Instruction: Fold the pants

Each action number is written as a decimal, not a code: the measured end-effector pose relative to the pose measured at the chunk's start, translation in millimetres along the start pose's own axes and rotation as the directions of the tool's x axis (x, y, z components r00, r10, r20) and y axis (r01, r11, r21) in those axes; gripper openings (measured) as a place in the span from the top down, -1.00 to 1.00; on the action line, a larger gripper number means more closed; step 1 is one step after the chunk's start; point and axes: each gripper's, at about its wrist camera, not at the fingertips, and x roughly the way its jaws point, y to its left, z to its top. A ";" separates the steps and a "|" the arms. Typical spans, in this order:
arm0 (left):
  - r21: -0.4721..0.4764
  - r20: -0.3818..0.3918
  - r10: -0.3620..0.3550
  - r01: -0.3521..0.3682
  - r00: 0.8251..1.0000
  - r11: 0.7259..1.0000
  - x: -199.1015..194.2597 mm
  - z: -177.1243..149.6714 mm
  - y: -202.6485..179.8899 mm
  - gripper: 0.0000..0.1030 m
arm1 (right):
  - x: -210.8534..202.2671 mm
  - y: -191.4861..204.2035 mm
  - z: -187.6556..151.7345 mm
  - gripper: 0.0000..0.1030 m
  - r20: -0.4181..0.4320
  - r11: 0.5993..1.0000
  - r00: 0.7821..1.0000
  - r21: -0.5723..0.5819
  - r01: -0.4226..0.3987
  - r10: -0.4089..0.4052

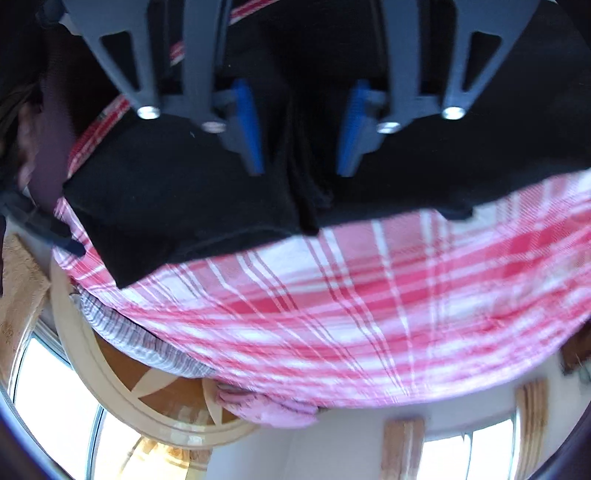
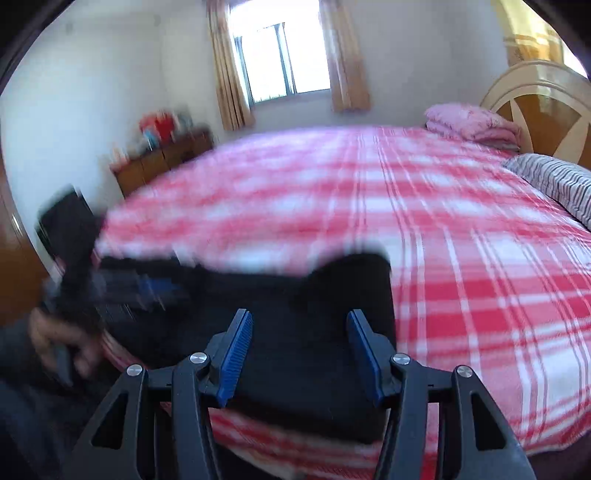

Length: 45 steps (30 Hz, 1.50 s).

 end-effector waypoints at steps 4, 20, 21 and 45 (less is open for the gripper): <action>0.027 -0.007 0.016 -0.015 1.000 1.000 1.0 -0.9 -4.8 -0.16 | 39.7 -17.8 13.8 -0.37 -0.059 0.997 0.998 0.071 -0.007 0.011; 0.020 -0.049 0.027 -0.026 0.998 0.999 9.2 -13.9 6.8 -0.23 | -9.5 3.0 -29.1 -0.37 -0.180 0.998 0.982 0.055 -0.038 0.047; 0.018 -0.051 0.025 -0.025 0.998 1.000 9.6 -13.9 7.1 -0.23 | -3.2 4.5 -36.9 -0.37 -0.224 1.000 0.975 0.028 0.009 -0.002; 0.017 -0.019 0.282 -0.281 0.959 0.959 -53.9 -21.1 113.6 -0.29 | -17.4 29.9 -39.8 -0.37 -0.005 0.993 0.993 0.019 -0.120 0.120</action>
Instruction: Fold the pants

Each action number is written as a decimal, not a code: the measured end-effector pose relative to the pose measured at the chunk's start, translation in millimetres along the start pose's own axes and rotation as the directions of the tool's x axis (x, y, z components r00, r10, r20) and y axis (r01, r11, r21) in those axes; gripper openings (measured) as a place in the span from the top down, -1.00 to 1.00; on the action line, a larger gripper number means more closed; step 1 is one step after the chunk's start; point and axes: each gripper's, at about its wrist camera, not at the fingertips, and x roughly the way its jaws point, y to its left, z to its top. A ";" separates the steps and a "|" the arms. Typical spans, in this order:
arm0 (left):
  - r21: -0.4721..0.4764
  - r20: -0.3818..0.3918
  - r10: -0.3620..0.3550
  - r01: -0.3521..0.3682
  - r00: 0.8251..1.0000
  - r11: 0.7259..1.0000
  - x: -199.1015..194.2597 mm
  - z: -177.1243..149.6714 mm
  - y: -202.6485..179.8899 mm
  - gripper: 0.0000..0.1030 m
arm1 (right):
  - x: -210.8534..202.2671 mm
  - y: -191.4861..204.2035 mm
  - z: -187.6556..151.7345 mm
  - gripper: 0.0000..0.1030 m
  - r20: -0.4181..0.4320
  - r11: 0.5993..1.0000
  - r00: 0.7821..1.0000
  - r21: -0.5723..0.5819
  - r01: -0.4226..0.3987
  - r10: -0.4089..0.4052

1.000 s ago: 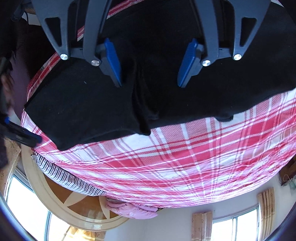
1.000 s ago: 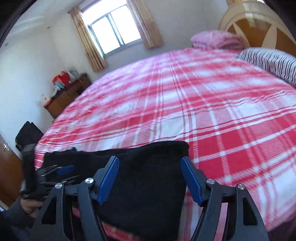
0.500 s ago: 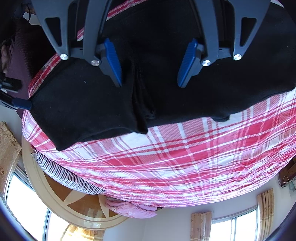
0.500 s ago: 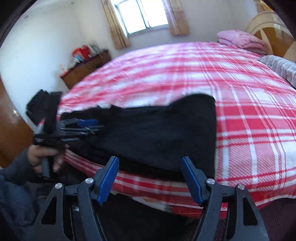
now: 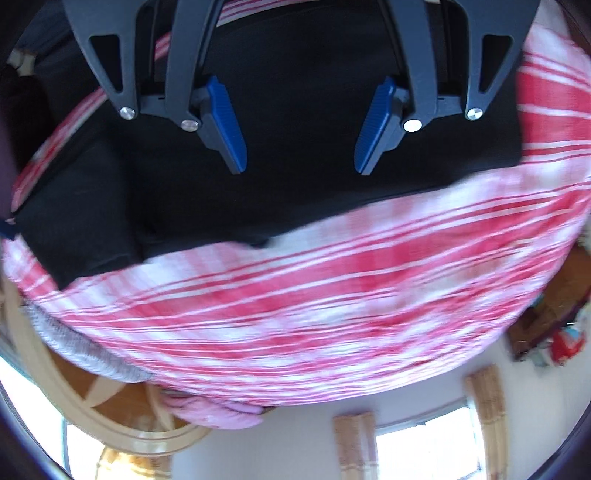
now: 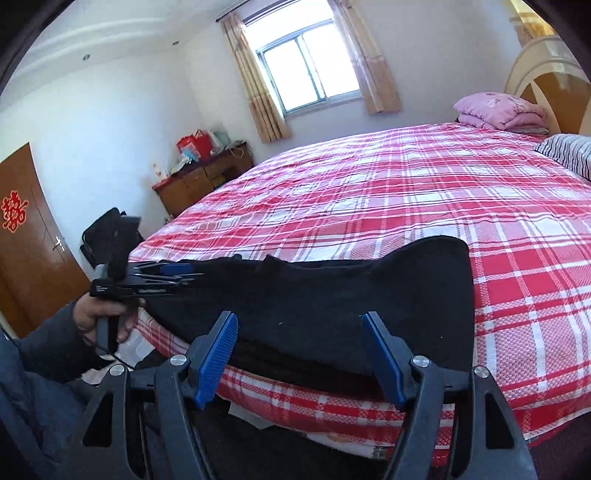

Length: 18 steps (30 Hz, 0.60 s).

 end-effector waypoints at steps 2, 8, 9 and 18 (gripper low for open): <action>-0.035 -0.006 0.068 -0.068 0.998 0.997 -4.1 -6.8 31.1 -0.36 | -0.4 -3.1 -2.1 -0.37 0.007 1.000 1.000 0.019 -0.008 0.008; -0.206 -0.058 0.211 -0.219 0.976 0.954 -14.0 -42.2 123.6 -0.36 | 2.4 -2.8 -7.3 -0.37 0.006 1.000 1.000 0.020 -0.014 0.014; -0.227 -0.068 0.215 -0.225 0.974 0.948 -13.8 -47.7 131.1 -0.36 | 3.5 -1.2 -8.1 -0.37 0.003 1.000 1.000 0.014 -0.012 0.012; -0.372 -0.058 0.102 -0.116 0.993 0.921 -2.3 -73.7 149.1 -0.36 | 15.0 13.6 -16.6 -0.37 -0.026 0.999 1.000 -0.048 0.002 -0.004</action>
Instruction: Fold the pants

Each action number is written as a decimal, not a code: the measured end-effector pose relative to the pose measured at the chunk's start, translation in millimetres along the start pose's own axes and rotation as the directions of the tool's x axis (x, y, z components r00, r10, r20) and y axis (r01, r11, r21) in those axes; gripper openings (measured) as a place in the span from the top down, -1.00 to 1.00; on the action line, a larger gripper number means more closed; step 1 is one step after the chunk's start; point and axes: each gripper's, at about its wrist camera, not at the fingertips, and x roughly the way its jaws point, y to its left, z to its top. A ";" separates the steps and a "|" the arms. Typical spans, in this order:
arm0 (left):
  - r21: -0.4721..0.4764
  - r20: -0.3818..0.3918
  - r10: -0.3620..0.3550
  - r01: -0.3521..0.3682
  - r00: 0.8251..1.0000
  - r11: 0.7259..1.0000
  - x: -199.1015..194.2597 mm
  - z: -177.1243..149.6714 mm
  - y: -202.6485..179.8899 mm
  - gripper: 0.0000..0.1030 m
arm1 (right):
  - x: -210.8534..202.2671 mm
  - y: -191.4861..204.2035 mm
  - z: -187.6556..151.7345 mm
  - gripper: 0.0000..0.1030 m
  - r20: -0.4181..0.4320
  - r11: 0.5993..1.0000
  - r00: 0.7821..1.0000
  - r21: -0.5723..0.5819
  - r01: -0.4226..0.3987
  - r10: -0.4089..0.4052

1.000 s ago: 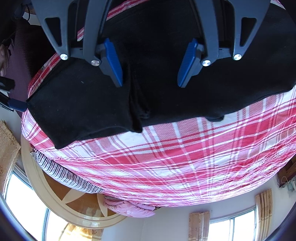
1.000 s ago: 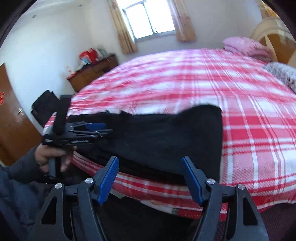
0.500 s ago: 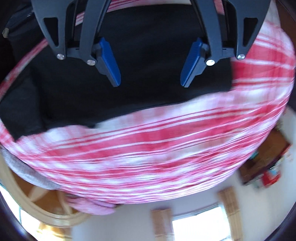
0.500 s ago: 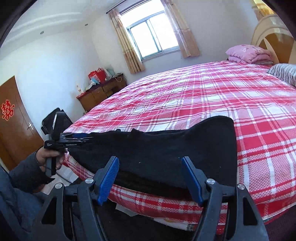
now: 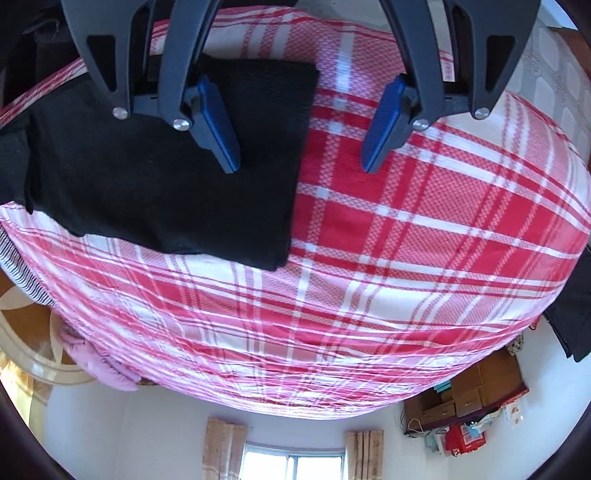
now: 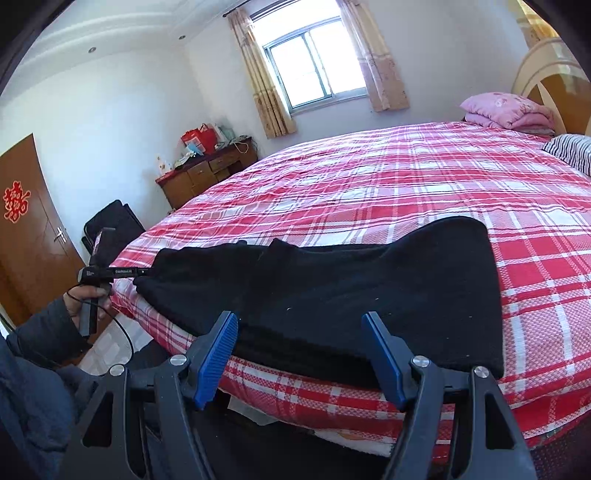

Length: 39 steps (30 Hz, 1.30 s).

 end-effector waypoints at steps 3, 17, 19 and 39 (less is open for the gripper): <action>0.023 -0.011 -0.037 0.037 0.999 0.999 3.5 -4.4 -9.6 -0.36 | 1.7 2.1 -1.7 -0.37 -0.004 1.000 1.000 -0.009 0.005 -0.006; 0.050 0.008 -0.110 0.109 0.994 0.993 6.2 -4.0 -5.9 0.17 | 0.9 2.2 -5.7 -0.37 0.002 1.000 1.000 -0.004 0.013 -0.013; 0.076 0.003 -0.107 0.106 0.994 0.991 2.3 -2.9 -13.7 0.47 | 0.3 2.2 -5.5 -0.37 0.007 1.000 1.000 -0.003 0.016 -0.016; 0.123 0.135 -0.430 0.415 0.893 0.901 -90.3 42.2 -93.5 0.59 | -29.9 -28.3 5.3 -0.37 0.128 0.986 0.984 0.125 0.107 -0.123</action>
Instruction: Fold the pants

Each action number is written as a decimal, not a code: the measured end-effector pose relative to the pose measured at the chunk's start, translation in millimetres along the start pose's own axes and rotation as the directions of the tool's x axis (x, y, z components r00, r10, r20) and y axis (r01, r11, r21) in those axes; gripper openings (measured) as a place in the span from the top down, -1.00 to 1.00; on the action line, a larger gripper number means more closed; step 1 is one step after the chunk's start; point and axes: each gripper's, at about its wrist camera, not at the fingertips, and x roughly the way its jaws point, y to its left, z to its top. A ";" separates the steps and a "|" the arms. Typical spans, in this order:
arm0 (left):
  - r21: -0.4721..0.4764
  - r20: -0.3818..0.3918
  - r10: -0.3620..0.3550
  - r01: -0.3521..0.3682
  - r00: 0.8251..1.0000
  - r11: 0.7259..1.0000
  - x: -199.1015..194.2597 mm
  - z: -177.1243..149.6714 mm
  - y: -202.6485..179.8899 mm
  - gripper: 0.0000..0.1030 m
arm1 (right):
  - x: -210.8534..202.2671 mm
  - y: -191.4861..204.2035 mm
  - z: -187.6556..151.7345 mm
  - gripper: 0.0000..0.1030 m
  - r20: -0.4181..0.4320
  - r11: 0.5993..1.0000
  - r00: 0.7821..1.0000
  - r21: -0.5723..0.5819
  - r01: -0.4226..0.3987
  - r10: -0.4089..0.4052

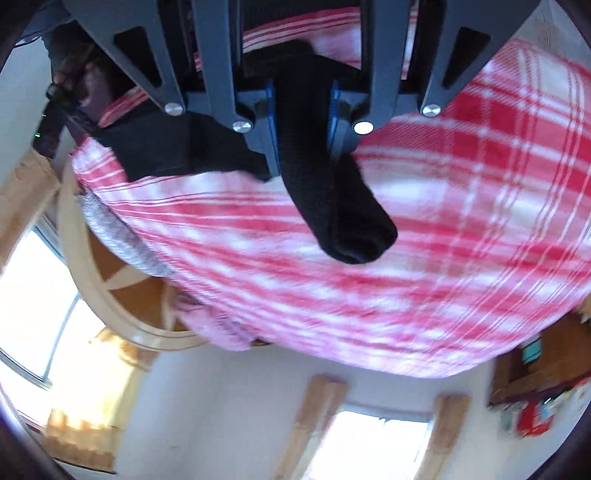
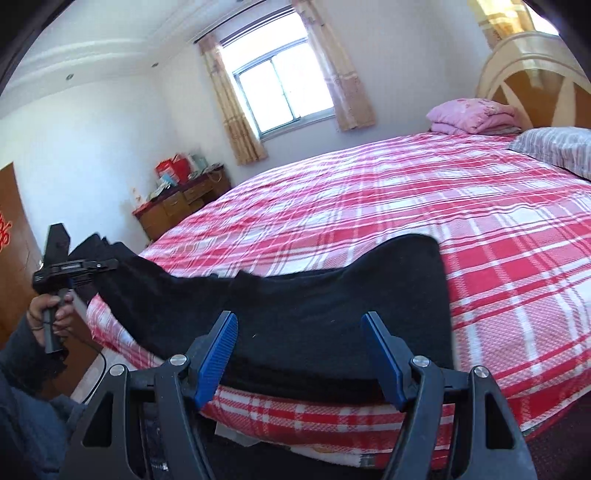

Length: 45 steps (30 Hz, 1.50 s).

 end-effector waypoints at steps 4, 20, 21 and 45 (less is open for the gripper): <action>0.086 0.004 -0.078 0.078 0.997 0.993 10.9 18.4 -49.4 0.59 | -12.8 -8.4 6.5 -0.37 0.045 0.999 0.999 0.023 0.026 -0.027; 0.223 -0.165 -0.224 0.257 0.961 0.940 70.6 43.9 -179.3 0.59 | -34.5 -46.2 13.1 -0.37 0.097 0.983 0.984 0.122 0.137 -0.149; 0.233 -0.178 -0.231 0.269 0.956 0.934 75.1 42.9 -188.7 0.59 | -35.9 -50.8 12.9 -0.37 0.099 0.980 0.982 0.139 0.145 -0.159; 0.401 -0.382 -0.175 0.333 0.908 0.853 194.7 -34.0 -304.9 0.47 | -45.7 -91.8 9.2 -0.37 0.093 0.927 0.959 0.298 0.230 -0.268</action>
